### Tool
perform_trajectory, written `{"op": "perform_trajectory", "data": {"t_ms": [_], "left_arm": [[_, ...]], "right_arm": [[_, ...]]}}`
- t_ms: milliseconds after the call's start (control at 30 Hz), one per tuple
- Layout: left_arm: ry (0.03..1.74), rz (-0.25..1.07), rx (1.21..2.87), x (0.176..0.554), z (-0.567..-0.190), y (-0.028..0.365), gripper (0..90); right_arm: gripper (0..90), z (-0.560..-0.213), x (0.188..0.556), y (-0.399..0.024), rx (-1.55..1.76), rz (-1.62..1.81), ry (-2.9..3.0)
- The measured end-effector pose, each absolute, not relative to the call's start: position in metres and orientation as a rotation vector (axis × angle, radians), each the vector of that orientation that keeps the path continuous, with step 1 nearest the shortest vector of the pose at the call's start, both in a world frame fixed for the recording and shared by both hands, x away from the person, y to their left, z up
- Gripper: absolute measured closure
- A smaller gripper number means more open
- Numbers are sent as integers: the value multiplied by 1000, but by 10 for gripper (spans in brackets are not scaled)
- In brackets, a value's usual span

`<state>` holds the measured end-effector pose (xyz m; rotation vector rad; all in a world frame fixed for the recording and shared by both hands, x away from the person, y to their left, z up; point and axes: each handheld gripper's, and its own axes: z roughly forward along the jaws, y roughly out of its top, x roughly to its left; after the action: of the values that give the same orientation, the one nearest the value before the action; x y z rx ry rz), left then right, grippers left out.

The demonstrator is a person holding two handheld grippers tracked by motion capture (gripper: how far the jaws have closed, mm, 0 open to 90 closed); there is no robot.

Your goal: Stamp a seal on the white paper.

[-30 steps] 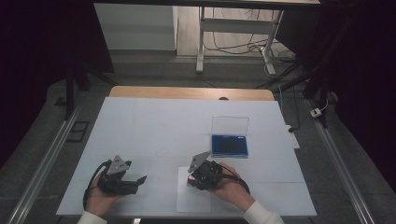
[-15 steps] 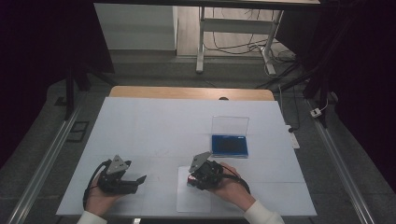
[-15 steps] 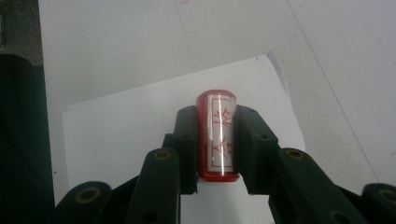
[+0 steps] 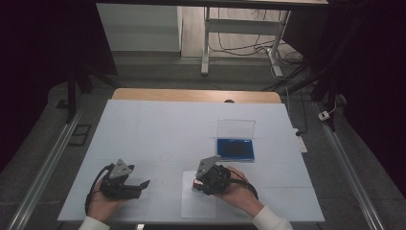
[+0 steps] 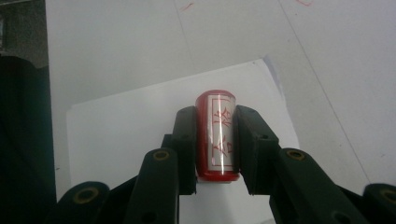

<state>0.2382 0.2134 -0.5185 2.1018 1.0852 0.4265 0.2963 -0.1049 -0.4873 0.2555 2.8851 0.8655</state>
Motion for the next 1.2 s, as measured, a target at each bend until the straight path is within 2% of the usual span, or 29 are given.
{"op": "perform_trajectory", "data": {"t_ms": [1200], "left_arm": [[1080,432,2103,238,-518,214,193]], "right_arm": [[694,-442,318,-158,446,1136,2718]]}}
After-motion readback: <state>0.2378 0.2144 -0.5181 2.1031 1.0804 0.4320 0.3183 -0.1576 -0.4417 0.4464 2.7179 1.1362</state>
